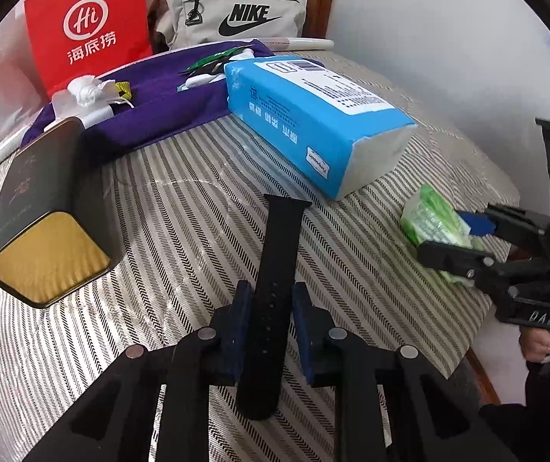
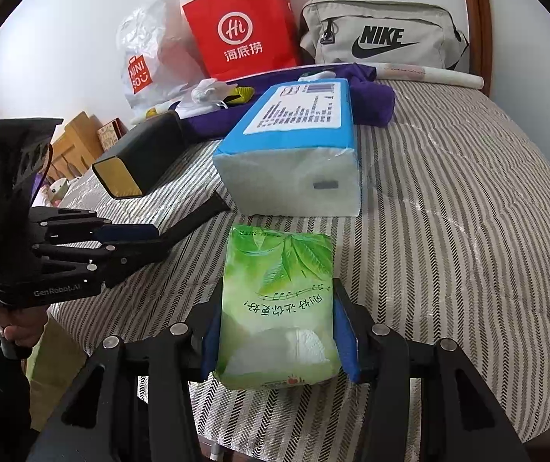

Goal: Organize soft objects
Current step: 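Grasp the black watch strap with the left tool while the right tool holds the tissue pack, then carry the watch strap with the left tool onto the towel while the right tool carries the tissue pack there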

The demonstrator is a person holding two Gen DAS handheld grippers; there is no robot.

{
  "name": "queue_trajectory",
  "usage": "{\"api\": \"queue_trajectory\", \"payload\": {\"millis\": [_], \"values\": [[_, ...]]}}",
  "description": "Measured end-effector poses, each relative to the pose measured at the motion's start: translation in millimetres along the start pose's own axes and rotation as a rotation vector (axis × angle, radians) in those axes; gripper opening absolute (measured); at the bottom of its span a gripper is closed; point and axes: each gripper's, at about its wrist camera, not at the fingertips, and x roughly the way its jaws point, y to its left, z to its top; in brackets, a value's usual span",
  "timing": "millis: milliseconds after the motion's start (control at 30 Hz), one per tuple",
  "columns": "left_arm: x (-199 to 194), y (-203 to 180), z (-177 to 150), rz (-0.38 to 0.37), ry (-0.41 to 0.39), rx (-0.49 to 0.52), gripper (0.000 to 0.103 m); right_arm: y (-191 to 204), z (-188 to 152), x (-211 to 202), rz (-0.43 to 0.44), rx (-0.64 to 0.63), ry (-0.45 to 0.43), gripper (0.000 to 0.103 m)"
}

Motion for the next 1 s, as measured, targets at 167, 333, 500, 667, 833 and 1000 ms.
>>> {"api": "queue_trajectory", "payload": {"millis": [167,333,500,667,833,1000], "values": [[6,-9,3,0.028,-0.019,0.031,0.028,-1,0,1,0.002,0.001,0.0,0.05],[4,-5,3,0.016,-0.026,0.018,0.02,2,1,1,-0.018,-0.005,0.003,0.05],[-4,-1,-2,0.03,-0.037,-0.011,0.02,5,2,-5,-0.025,-0.007,0.002,0.049],[-26,2,-4,0.033,-0.083,-0.037,0.02,11,4,-18,-0.034,-0.025,-0.025,0.048],[-51,4,-5,0.053,-0.133,-0.045,0.02,19,10,-33,-0.039,-0.054,-0.061,0.048],[-75,15,-5,0.07,-0.174,-0.078,0.02,27,21,-49,-0.048,-0.082,-0.095,0.048]]}}
